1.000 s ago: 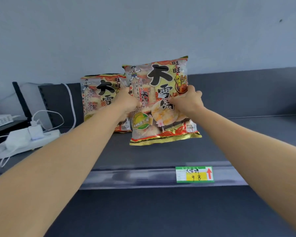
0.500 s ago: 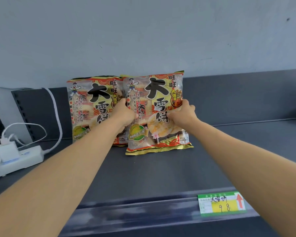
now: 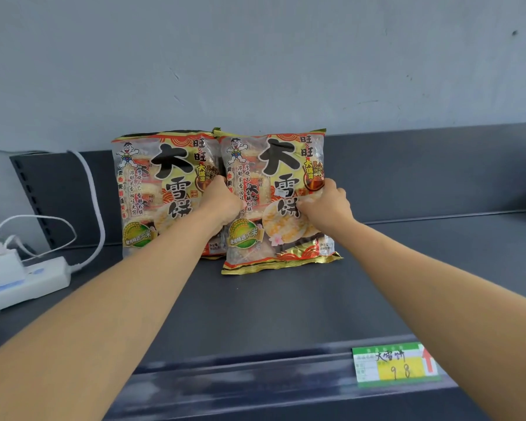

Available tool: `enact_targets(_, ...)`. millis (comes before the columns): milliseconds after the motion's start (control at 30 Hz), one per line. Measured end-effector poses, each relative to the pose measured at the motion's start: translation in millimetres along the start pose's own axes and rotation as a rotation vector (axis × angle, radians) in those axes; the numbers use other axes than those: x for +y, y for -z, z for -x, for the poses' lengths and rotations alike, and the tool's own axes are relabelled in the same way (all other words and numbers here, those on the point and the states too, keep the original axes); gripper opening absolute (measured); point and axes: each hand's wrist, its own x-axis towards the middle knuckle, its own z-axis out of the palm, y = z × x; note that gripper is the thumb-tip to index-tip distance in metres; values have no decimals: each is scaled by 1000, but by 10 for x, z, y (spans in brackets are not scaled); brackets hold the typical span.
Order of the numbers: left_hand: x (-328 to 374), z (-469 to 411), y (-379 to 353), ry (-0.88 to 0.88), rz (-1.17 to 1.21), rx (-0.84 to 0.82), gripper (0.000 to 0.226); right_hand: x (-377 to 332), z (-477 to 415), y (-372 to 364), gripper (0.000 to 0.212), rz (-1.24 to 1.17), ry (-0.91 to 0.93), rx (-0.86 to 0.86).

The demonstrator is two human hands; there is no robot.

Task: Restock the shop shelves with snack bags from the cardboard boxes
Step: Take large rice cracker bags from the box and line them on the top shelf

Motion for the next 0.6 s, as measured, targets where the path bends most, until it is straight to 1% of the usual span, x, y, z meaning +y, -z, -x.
enact_targets(133,11,45,8,-16,-72,32,46,-19,96,50,56,98,55,27)
enact_targets(233,20,98,28,-38,-143,50,48,-12,175,115,58,147,94,24)
enact_targets(333,20,163,53,-26,-168,40,56,6,267,157,59,171,93,-18)
enact_targets(467,34,224,84,-8,-117,19,70,16,371,218,58,216,112,-44)
enact_targets(600,86,315,116,-13,-193,55,53,-1,461,270,54,255,160,-43)
